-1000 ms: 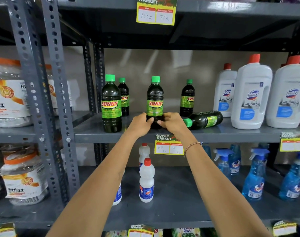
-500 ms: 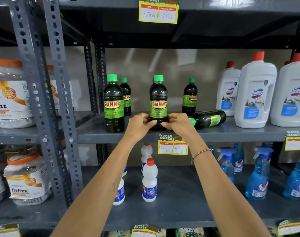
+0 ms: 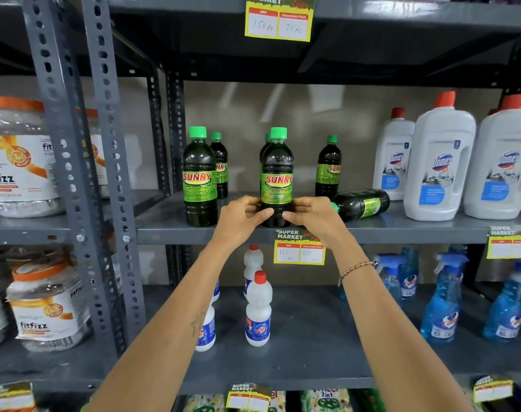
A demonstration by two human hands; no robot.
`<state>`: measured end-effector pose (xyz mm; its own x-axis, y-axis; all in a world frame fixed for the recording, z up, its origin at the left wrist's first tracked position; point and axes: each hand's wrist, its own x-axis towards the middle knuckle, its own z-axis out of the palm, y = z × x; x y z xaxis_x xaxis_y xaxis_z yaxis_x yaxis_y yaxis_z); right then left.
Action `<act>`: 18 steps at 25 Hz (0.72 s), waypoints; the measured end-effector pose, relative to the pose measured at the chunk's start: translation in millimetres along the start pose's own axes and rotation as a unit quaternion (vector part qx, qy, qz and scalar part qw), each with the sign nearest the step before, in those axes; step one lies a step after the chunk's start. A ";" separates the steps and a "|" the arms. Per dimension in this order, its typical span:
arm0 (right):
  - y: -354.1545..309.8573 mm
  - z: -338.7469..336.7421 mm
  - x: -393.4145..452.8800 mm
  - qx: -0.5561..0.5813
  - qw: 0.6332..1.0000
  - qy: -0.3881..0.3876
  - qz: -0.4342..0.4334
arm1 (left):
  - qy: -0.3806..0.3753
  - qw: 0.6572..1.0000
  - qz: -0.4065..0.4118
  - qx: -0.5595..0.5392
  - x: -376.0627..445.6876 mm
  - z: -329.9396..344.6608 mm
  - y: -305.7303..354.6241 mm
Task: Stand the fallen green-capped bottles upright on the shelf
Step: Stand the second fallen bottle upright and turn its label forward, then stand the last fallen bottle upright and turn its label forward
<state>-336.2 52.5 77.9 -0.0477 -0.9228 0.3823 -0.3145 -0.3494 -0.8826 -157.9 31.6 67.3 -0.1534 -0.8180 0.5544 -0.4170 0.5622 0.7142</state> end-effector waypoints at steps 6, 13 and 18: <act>-0.7 -9.1 -6.7 -0.050 0.996 0.077 0.005 | 0.196 0.975 0.096 0.033 -16.8 10.1 4.1; -4.8 -69.5 -12.2 -0.098 0.974 0.189 -0.076 | 0.107 0.951 0.273 0.099 -37.8 80.3 34.1; 7.9 -153.8 5.2 -0.322 0.945 0.052 -0.034 | 0.182 0.941 0.203 0.202 -28.4 147.6 33.3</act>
<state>-484.7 70.0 115.0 -0.0895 -0.8692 0.4862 -0.8298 -0.2049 -0.5190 -299.7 55.5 12.3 -0.0867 -0.4077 0.9090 -0.7076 0.6675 0.2319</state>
